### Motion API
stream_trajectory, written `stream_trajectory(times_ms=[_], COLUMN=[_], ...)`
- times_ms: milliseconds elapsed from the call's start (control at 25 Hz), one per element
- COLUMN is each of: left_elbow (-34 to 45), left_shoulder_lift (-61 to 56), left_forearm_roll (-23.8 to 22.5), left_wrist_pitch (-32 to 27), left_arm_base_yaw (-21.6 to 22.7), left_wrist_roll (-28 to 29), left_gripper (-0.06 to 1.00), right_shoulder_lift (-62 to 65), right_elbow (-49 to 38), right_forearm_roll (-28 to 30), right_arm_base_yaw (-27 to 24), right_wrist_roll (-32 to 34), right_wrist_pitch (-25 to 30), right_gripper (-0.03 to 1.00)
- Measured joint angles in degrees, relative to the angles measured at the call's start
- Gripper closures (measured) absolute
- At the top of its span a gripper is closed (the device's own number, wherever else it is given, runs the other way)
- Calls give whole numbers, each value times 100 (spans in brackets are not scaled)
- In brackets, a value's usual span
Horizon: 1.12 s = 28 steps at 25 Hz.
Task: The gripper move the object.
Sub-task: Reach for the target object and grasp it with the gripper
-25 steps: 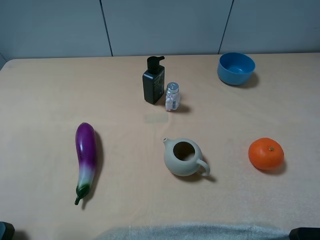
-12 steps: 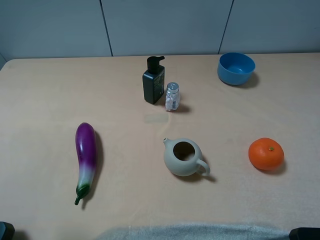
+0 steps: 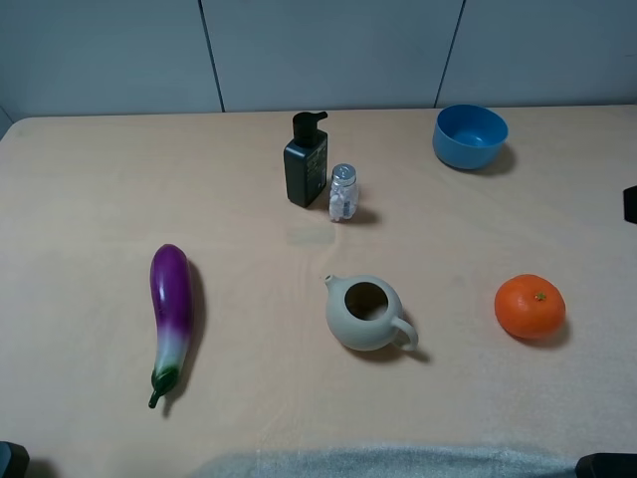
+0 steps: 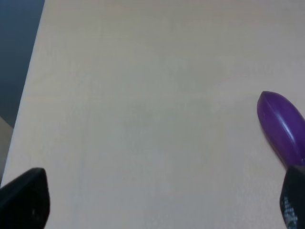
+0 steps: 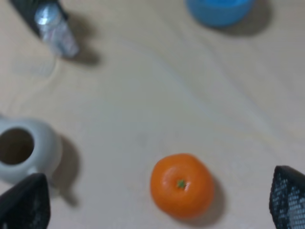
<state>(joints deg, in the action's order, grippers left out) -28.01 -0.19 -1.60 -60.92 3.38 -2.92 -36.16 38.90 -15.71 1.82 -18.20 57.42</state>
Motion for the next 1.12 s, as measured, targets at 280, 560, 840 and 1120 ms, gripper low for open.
stream_trajectory(times_ms=[280, 560, 840, 1120], left_elbow=[0, 0, 0, 0], left_shoulder_lift=[0, 0, 0, 0], left_forearm_roll=[0, 0, 0, 0], left_wrist_pitch=[0, 0, 0, 0], left_arm_base_yaw=[0, 0, 0, 0], left_wrist_roll=[0, 0, 0, 0], left_gripper=[-2, -2, -2, -2], right_shoulder_lift=[-1193, -2233, -3054, -3728], right_elbow=[0, 0, 0, 166], right_forearm_roll=[128, 198, 204, 199], right_arm_base_yaw=[900, 1666, 2332, 2947], right_wrist_roll=[-11, 80, 442, 915], right_wrist_pitch=[-39, -356, -726, -1050], right_gripper=[28, 28, 28, 28])
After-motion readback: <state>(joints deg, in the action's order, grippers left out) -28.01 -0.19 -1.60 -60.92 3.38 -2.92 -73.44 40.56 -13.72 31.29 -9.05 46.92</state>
